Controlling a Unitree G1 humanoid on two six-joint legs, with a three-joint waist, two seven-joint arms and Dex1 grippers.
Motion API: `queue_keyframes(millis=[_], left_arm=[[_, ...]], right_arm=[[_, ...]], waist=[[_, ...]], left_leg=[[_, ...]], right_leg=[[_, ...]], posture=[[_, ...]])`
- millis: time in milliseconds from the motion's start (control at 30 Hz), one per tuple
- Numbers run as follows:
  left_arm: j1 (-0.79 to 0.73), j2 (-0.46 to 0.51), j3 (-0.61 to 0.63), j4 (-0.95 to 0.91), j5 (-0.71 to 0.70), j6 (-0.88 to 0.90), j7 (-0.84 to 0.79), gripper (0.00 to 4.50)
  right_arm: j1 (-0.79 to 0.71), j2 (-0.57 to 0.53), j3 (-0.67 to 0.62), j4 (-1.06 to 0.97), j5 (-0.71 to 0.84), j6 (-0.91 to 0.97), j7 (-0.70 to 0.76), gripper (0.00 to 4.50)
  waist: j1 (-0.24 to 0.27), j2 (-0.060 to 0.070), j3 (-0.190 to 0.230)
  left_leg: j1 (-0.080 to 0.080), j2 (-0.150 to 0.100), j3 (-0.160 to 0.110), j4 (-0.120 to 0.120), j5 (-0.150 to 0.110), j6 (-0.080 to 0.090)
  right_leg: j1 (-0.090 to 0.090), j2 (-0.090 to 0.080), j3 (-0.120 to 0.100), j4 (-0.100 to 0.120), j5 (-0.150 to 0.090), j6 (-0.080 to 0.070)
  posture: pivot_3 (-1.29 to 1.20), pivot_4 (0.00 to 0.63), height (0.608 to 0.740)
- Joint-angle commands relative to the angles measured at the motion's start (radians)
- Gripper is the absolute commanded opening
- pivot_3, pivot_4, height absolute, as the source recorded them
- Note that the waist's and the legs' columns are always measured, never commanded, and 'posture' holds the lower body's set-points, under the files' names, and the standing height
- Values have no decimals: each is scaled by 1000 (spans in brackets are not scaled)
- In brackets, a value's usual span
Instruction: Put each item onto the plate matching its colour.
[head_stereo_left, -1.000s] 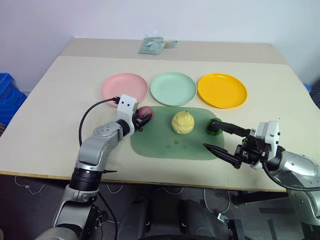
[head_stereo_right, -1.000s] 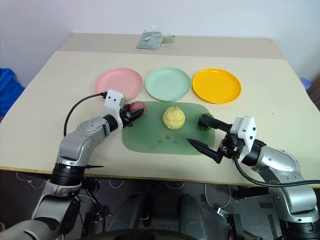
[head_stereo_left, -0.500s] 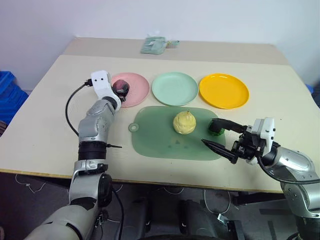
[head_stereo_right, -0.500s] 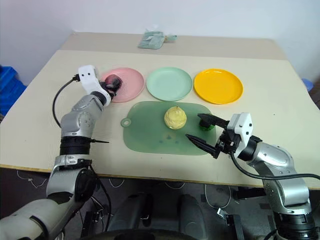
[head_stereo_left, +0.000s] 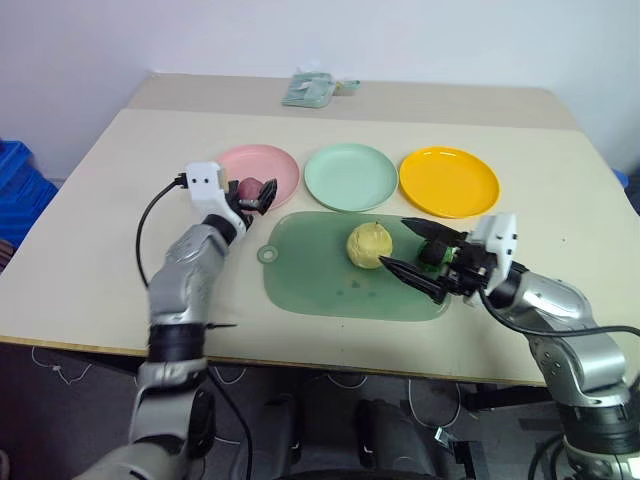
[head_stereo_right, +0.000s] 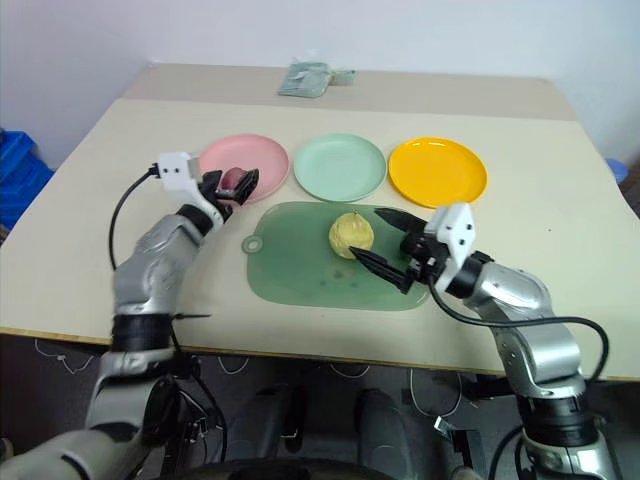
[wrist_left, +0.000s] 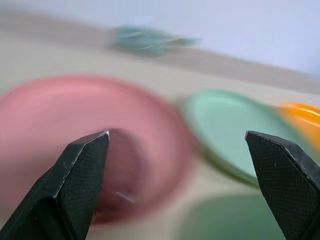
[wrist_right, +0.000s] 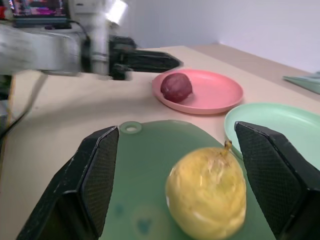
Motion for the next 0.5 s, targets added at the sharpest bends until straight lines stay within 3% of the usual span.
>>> queue_keyframes(millis=[33, 267, 500], left_arm=[[132, 124, -38, -158, -21, -132, -254, 4450], [304, 342, 20, -245, -165, -128, -558, 4450], [392, 368, 35, -309, -202, -131, -588, 4450]], right_arm=[[-42, 18, 50, 40, -49, 25, -23, 3792], [-148, 75, 136, 174, -149, 27, -55, 3792], [-211, 121, 147, 254, -207, -12, -68, 3792]], waist=[[-2, 1, 0], [-8, 1, -1], [-9, 2, -1]], left_leg=[[0, 0, 0, 0, -1, -1], [0, 0, 1, 0, -1, -2], [-2, 0, 1, -2, -1, -1]], right_leg=[[0, 0, 0, 0, 0, -1], [-1, -1, 0, -1, 0, -2], [-7, -1, 0, -1, 0, -3]], posture=[[0, 150, 740], [0, 150, 740], [0, 150, 740]])
